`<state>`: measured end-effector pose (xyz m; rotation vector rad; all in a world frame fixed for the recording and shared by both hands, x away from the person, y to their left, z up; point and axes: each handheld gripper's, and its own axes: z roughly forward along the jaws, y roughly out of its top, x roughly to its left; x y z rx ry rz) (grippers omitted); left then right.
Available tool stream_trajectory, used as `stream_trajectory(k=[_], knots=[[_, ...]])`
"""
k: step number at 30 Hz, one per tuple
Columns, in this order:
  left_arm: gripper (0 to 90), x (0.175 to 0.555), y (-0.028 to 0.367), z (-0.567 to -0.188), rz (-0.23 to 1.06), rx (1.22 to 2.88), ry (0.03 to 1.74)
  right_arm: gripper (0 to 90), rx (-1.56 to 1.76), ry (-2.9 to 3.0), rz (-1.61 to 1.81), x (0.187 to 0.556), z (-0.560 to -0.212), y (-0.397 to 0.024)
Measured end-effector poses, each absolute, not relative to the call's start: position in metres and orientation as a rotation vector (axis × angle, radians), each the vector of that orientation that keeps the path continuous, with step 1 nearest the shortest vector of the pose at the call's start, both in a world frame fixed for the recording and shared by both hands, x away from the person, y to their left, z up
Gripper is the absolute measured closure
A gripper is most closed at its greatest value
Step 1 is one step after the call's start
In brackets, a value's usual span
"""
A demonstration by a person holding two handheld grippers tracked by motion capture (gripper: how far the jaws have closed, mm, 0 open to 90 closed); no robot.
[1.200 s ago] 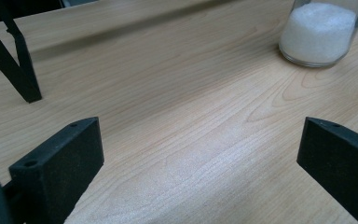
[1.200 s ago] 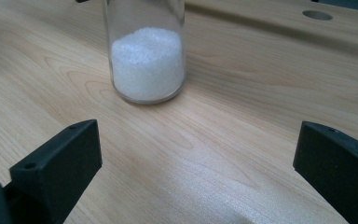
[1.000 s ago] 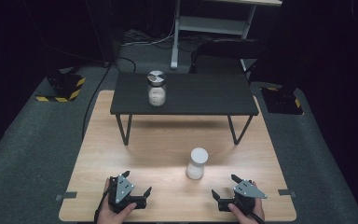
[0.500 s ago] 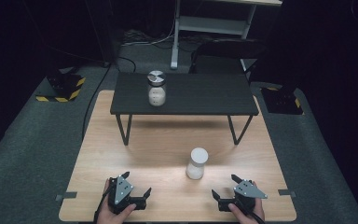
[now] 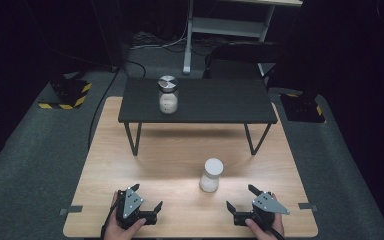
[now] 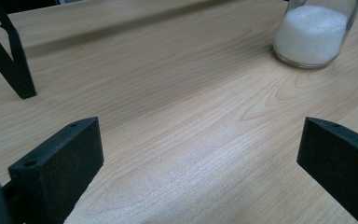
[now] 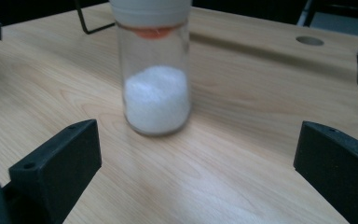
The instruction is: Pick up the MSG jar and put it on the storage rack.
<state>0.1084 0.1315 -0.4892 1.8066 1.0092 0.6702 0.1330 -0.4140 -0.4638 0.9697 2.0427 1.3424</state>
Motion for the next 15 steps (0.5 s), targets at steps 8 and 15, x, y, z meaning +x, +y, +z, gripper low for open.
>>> stream_trajectory(k=[8, 15], knots=[[0.3, 0.108, 0.133, -0.49, 0.665, 1.803, 1.009, 0.4, 0.953, 2.039, 1.376, 0.138, -0.456, -0.403], [0.3, 0.107, 0.132, -0.49, 0.669, 1.804, 1.007, 0.2, 0.952, 2.041, 1.392, 0.148, -0.448, -0.395]])
